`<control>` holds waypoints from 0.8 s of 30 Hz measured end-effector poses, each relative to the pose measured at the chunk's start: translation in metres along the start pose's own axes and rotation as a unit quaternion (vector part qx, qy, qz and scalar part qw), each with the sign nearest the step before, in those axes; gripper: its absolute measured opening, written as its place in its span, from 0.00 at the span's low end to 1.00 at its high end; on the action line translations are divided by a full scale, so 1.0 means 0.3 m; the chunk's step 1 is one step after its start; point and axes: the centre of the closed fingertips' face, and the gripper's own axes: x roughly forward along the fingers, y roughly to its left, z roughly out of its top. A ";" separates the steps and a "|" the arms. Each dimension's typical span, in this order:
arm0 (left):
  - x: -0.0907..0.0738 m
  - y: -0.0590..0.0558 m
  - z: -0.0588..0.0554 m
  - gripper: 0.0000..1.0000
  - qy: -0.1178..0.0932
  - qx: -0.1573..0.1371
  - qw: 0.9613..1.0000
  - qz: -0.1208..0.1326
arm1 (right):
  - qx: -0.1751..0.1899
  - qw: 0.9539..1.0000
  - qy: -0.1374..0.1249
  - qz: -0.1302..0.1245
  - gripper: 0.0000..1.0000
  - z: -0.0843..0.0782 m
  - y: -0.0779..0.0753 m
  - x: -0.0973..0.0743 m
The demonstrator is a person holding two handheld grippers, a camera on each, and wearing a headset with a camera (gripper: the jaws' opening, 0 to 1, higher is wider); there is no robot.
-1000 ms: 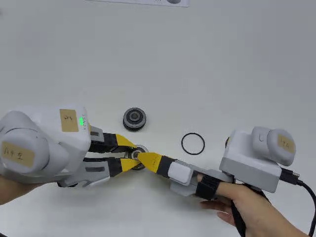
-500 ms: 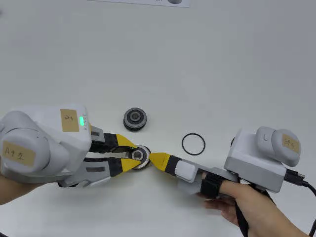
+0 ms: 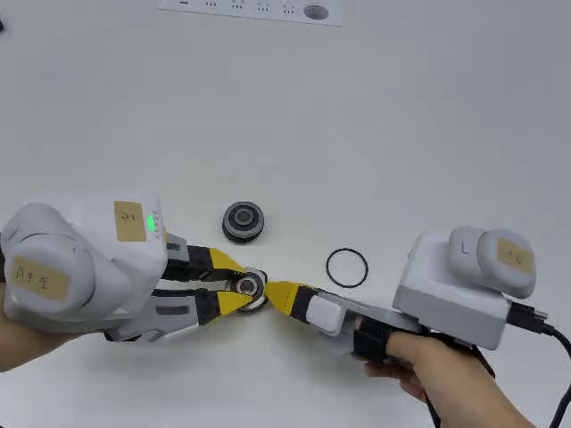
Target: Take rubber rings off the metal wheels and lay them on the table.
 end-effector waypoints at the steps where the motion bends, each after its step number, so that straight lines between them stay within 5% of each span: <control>1: 0.000 0.000 0.000 0.12 0.000 0.000 1.000 0.000 | -0.001 1.000 0.001 -0.001 0.01 0.000 0.001 0.002; 24: 0.001 0.000 -0.002 0.12 0.005 0.006 1.000 -0.003 | -0.068 0.998 0.004 -0.013 0.01 -0.004 0.005 0.010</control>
